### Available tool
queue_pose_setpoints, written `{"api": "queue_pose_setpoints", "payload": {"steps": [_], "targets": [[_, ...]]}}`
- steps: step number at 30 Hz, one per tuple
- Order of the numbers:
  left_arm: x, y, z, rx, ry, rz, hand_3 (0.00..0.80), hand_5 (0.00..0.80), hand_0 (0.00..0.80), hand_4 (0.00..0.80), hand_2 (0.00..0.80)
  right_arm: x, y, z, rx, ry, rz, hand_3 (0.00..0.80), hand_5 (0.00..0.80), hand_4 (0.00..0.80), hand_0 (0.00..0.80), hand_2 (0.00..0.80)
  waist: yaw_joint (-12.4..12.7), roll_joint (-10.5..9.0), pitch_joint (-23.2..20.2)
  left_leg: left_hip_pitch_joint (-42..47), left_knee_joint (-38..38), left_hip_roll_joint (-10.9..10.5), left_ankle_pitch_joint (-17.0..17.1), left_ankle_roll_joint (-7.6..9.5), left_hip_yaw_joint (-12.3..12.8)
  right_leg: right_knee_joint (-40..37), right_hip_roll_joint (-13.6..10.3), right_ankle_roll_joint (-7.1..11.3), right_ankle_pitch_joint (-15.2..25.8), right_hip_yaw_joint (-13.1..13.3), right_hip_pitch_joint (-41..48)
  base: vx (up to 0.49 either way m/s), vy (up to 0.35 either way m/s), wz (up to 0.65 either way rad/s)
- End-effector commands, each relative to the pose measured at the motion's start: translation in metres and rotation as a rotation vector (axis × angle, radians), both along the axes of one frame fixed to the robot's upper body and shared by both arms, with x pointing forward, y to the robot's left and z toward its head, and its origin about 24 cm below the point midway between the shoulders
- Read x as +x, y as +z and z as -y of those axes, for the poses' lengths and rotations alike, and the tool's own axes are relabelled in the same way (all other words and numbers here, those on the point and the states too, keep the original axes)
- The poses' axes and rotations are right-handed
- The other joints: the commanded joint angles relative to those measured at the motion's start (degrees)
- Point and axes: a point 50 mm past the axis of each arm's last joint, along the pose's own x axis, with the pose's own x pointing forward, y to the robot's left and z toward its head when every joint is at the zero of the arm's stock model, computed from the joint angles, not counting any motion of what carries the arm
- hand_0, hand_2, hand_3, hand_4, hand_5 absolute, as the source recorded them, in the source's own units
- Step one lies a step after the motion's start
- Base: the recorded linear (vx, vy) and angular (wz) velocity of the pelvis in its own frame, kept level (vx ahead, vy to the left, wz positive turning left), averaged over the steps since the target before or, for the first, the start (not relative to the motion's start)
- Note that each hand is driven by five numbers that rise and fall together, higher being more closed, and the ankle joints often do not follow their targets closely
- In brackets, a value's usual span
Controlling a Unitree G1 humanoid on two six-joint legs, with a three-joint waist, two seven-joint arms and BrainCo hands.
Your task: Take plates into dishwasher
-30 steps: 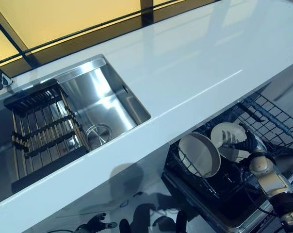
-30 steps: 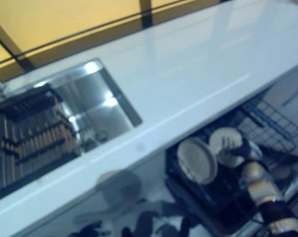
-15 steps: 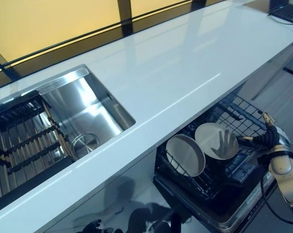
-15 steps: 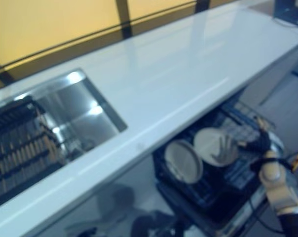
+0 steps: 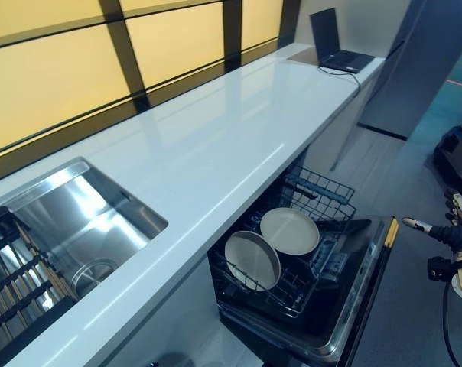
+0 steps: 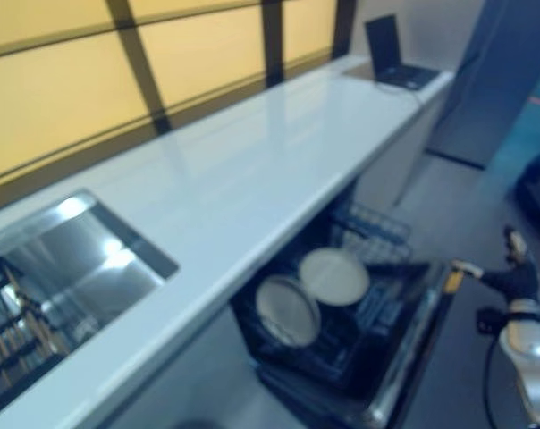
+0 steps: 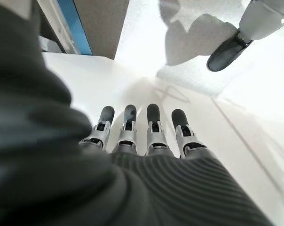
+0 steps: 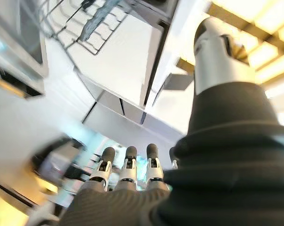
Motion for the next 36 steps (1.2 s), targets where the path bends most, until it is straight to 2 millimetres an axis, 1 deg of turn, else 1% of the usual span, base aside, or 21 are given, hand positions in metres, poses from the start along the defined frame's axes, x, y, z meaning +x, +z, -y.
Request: {"api": "queue_pose_setpoints", "payload": {"steps": [1,3,5,8,10,14,16,19,21,24,27,30,33,36], "targets": [[0.001,0.000,-0.007,0.013,0.049,0.010,0.000,0.000,0.000,0.000,0.000,0.004,0.013,0.003,0.096,0.033,0.141,0.000,0.000,0.000,0.000,0.000,-1.1,-1.47,-0.3,-9.3,4.4,3.4,4.0,-0.50,-6.4,10.0,-1.1,-1.44,-12.1,-1.8,1.8,-0.066,0.010,-0.29],[0.003,0.000,-0.004,-0.001,0.058,0.022,0.000,0.000,0.000,0.000,0.000,0.007,0.008,0.005,0.148,0.042,0.145,0.000,0.000,0.000,0.000,0.000,-1.2,-0.53,0.5,-9.9,5.3,3.4,4.2,-0.71,-7.6,11.5,-1.1,-1.92,-12.8,-1.5,0.7,-0.073,0.012,-0.25],[0.006,0.001,0.002,-0.014,0.047,0.034,0.000,0.000,0.000,0.000,0.000,0.009,0.000,0.006,0.208,0.053,0.141,0.000,0.000,0.000,0.000,0.000,-1.1,0.56,1.8,-10.4,5.6,3.2,5.0,-0.92,-10.2,12.7,-1.1,-2.35,-13.1,-0.7,-0.6,-0.059,0.004,-0.20],[0.008,0.001,0.007,-0.027,0.040,0.041,0.000,0.000,0.000,0.000,0.000,0.013,-0.007,0.005,0.261,0.068,0.143,0.000,0.000,0.000,0.000,0.000,-1.0,1.53,3.0,-10.8,5.1,3.0,5.6,-0.97,-11.5,13.7,-1.0,-2.63,-13.3,-0.3,-1.9,-0.056,-0.001,-0.20],[0.013,0.003,0.012,-0.031,0.019,0.066,0.000,0.000,0.000,0.000,0.000,0.019,-0.016,-0.001,0.344,0.092,0.163,0.000,0.000,0.000,0.000,0.000,-1.1,3.04,4.9,-11.8,3.6,3.1,6.6,-0.87,-11.1,15.5,-1.3,-2.72,-13.5,-0.6,-4.5,-0.157,-0.013,-0.19],[0.025,0.010,0.013,-0.036,0.010,0.118,0.000,0.000,0.000,0.000,0.000,0.029,-0.022,-0.010,0.441,0.112,0.204,0.000,0.000,0.000,0.000,0.000,-0.9,5.15,7.5,-14.4,1.9,2.9,8.6,-1.06,-11.1,18.0,-1.4,-2.92,-14.1,-0.9,-8.4,-0.145,-0.012,-0.13],[0.027,0.012,0.013,-0.038,0.009,0.129,0.000,0.000,0.000,0.000,0.000,0.032,-0.024,-0.012,0.459,0.113,0.210,0.000,0.000,0.000,0.000,0.000,-0.8,5.59,8.0,-15.0,1.8,2.7,8.9,-1.12,-11.2,18.6,-1.5,-2.98,-14.2,-0.9,-9.3,-0.075,-0.006,-0.12],[0.035,0.016,0.015,-0.040,-0.003,0.161,0.000,0.000,0.000,0.000,0.000,0.040,-0.028,-0.015,0.518,0.120,0.222,0.000,0.000,0.000,0.000,0.000,-0.5,7.06,9.5,-17.0,1.6,2.0,9.6,-1.22,-11.7,20.2,-1.6,-3.28,-14.6,-1.2,-11.9,-0.086,0.002,-0.06],[0.039,0.019,0.018,-0.032,-0.020,0.189,0.000,0.000,0.000,0.000,0.000,0.046,-0.037,-0.020,0.589,0.160,0.220,0.000,0.000,0.000,0.000,0.000,0.0,8.08,10.7,-18.2,1.5,1.5,10.0,-1.27,-12.0,21.5,-1.7,-3.54,-14.9,-1.5,-13.7,-0.063,-0.023,-0.01],[0.046,0.024,0.021,-0.030,-0.043,0.218,0.000,0.000,0.000,0.000,0.000,0.052,-0.048,-0.030,0.681,0.225,0.220,0.000,0.000,0.000,0.000,0.000,0.6,8.82,11.6,-19.5,1.6,0.8,10.3,-1.18,-12.7,22.4,-1.9,-3.62,-15.1,-1.7,-15.0,-0.051,-0.050,-0.02],[0.051,0.027,0.025,-0.025,-0.066,0.229,0.000,0.000,0.000,0.000,0.000,0.055,-0.059,-0.032,0.769,0.260,0.234,0.000,0.000,0.000,0.000,0.000,1.4,9.39,12.2,-20.1,0.9,0.3,10.7,-1.05,-13.1,22.5,-2.1,-3.40,-15.0,-2.1,-15.7,-0.046,-0.053,0.08],[0.056,0.029,0.027,-0.019,-0.078,0.241,0.000,0.000,0.000,0.000,0.000,0.059,-0.065,-0.035,0.833,0.281,0.249,0.000,0.000,0.000,0.000,0.000,1.8,9.83,12.6,-20.3,0.0,0.1,11.2,-1.09,-13.2,22.4,-2.4,-3.15,-14.9,-2.5,-15.9,-0.029,-0.028,0.06],[0.060,0.032,0.030,-0.021,-0.098,0.252,0.000,0.000,0.000,0.000,0.000,0.063,-0.068,-0.040,0.858,0.289,0.243,0.000,0.000,0.000,0.000,0.000,2.2,10.20,12.7,-20.6,-0.3,0.0,11.5,-1.16,-13.4,22.4,-2.5,-3.00,-14.9,-2.9,-16.0,-0.015,-0.019,0.05],[0.062,0.033,0.034,-0.025,-0.116,0.253,0.000,0.000,0.000,0.000,0.000,0.067,-0.072,-0.047,0.849,0.291,0.208,0.000,0.000,0.000,0.000,0.000,2.7,10.57,12.7,-20.8,-0.6,-0.2,11.8,-1.12,-13.6,22.3,-2.7,-2.95,-14.8,-3.3,-15.9,0.000,-0.006,0.13]]}}
